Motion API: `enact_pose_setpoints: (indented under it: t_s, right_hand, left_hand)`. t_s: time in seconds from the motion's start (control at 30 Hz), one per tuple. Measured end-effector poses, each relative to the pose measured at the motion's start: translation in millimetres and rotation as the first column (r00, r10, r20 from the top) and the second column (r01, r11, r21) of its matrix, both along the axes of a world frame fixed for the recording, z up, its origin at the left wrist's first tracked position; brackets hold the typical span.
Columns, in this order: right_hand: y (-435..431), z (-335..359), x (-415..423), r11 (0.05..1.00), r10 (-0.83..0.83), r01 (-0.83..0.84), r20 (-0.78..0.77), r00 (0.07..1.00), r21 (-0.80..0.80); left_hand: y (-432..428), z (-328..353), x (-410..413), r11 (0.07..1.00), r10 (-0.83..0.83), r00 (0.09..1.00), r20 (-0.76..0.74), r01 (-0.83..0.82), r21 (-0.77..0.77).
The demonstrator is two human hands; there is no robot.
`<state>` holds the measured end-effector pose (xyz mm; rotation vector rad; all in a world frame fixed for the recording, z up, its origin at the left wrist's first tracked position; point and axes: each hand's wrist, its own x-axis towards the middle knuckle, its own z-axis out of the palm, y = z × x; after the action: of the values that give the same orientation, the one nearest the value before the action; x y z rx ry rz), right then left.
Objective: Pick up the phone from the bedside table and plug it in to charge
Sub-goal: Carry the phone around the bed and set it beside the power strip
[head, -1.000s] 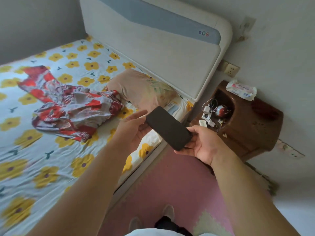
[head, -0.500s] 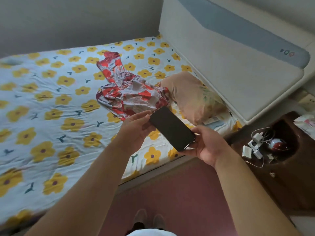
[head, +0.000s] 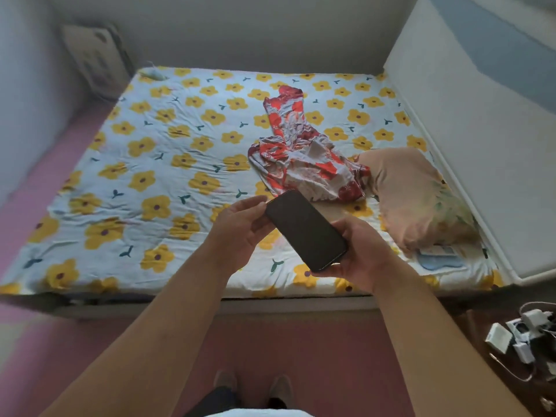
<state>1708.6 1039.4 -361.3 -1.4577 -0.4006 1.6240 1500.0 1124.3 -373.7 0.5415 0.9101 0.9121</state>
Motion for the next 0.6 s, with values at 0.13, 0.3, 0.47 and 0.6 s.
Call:
enact_pose_setpoints:
  t_s: [0.13,0.3,0.47,0.6]
  right_hand:
    - [13.3,8.5,-38.7,0.996,0.083,-0.083,0.007,0.996,0.006]
    - [28.9,12.5,-90.1,0.986,0.166,-0.166,0.015,0.986,0.017]
    - [36.5,14.4,-159.1,0.973,0.230,-0.230,0.019,0.973,-0.009]
    - [37.3,17.3,-217.4,0.961,0.277,-0.276,0.006,0.961,-0.011]
  left_hand:
    - [-2.6,5.7,-41.9,0.996,0.089,0.996,0.003,-0.089,0.011]
    - [-6.2,9.6,-101.8,0.986,0.166,0.986,0.022,-0.167,0.027]
    - [-11.0,8.0,-172.6,0.971,0.238,0.970,0.040,-0.239,0.012]
    - [-22.0,5.2,-231.4,0.959,0.280,0.959,0.048,-0.281,0.014]
